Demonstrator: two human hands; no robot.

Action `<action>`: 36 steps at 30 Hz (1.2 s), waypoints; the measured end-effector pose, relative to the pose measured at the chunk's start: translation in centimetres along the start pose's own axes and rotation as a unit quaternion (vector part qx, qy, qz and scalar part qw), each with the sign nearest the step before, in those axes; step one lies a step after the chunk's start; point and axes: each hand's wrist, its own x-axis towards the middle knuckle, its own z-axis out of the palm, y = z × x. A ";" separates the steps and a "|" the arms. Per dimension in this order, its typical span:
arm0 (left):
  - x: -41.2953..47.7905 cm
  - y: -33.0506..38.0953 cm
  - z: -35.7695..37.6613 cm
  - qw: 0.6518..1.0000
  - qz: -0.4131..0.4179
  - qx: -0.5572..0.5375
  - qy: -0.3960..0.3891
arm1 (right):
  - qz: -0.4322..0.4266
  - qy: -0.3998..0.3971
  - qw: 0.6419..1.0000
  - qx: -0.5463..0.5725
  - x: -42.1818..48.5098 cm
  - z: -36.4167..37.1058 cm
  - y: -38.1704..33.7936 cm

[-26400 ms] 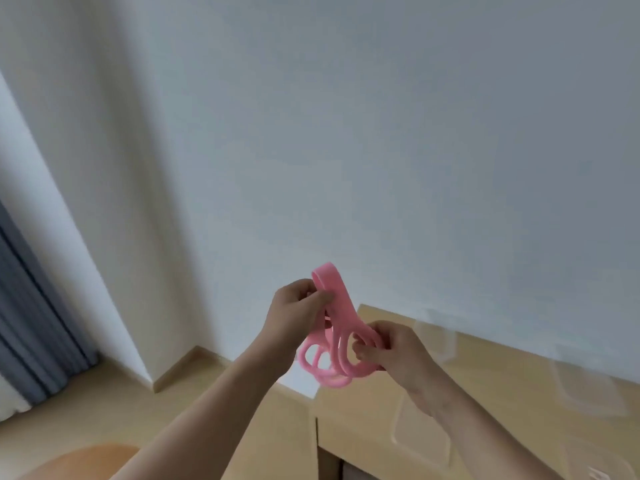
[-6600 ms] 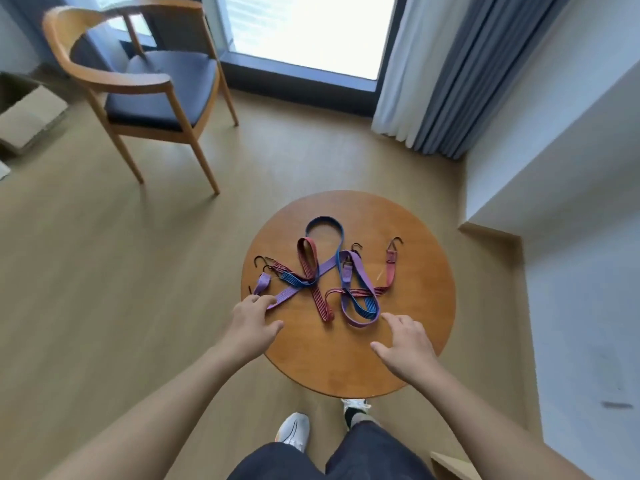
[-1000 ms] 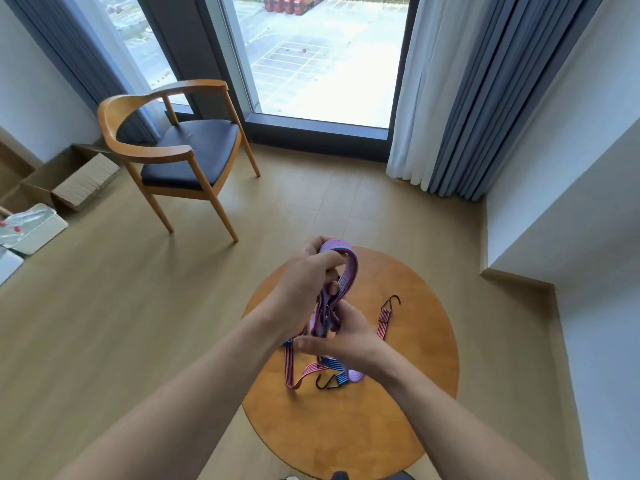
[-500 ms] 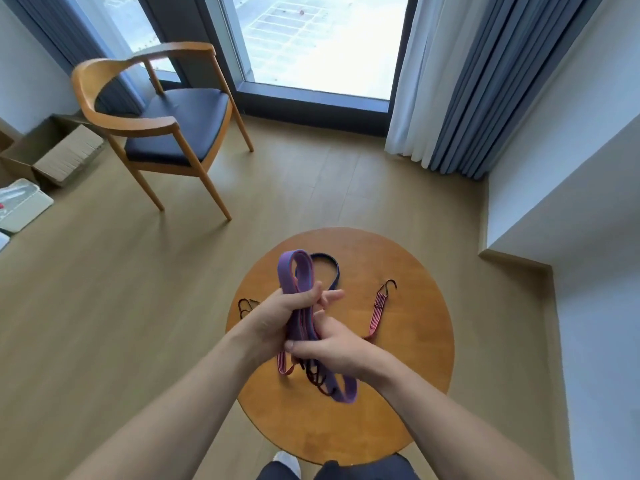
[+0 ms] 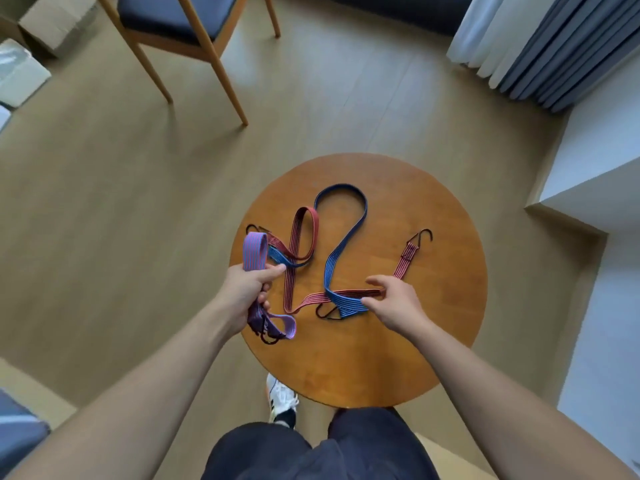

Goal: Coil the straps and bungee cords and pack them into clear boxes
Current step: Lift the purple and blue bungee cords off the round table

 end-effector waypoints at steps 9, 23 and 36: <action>2.2 -4.7 0.7 0.998 -0.013 0.012 0.059 | -0.074 0.005 0.978 -0.196 1.6 3.8 0.2; -2.5 5.6 1.3 0.993 0.105 0.007 -0.058 | -0.152 0.067 0.950 0.265 -5.2 -6.8 -9.9; -14.4 15.4 6.2 0.868 0.341 0.219 -0.286 | -0.217 0.045 0.882 0.417 -18.0 -15.1 -16.3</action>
